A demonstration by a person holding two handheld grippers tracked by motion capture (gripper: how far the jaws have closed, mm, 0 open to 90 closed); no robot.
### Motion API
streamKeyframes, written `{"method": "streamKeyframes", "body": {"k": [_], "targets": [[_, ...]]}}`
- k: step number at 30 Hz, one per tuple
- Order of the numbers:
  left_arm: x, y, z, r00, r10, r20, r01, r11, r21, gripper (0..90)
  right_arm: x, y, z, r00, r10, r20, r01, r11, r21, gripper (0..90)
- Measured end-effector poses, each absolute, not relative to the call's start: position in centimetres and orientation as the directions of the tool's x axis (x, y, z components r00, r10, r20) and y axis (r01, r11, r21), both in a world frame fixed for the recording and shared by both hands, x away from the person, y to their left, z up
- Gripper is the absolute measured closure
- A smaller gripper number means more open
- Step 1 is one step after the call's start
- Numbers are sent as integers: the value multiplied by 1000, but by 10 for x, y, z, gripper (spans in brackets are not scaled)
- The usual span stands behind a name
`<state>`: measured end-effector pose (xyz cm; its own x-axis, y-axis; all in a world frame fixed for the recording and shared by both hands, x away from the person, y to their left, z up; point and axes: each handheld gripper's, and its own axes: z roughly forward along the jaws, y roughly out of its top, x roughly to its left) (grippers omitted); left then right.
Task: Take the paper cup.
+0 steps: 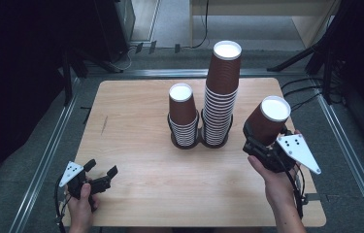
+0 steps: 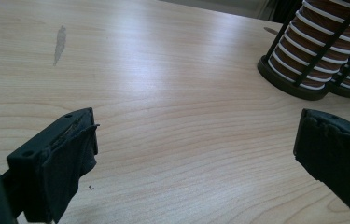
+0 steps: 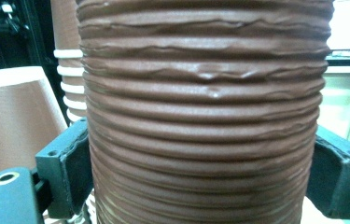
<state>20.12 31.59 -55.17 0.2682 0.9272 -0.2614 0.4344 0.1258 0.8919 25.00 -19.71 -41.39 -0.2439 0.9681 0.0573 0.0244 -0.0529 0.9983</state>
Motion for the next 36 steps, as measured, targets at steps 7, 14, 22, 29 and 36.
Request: {"method": "streamKeyframes", "body": {"k": [7, 14, 22, 29, 36], "targets": [[201, 315, -551, 269, 931, -246, 437, 110, 893, 0, 245, -193, -432, -244, 969, 39, 15, -36, 999, 112], [202, 317, -546, 257, 933, -253, 443, 119, 889, 0, 245, -194, -452, -236, 972, 20, 12, -17, 1000, 118], [208, 296, -532, 301, 922, -243, 421, 100, 902, 0, 248, -194, -466, -241, 970, 20, 66, -5, 998, 116], [223, 270, -521, 343, 911, -229, 396, 81, 915, 0, 254, -202, -469, -251, 964, 83, 96, -60, 994, 118], [233, 257, -514, 366, 901, -231, 374, 85, 924, 0, 256, -194, -475, -271, 963, 9, 51, 5, 999, 118]]}}
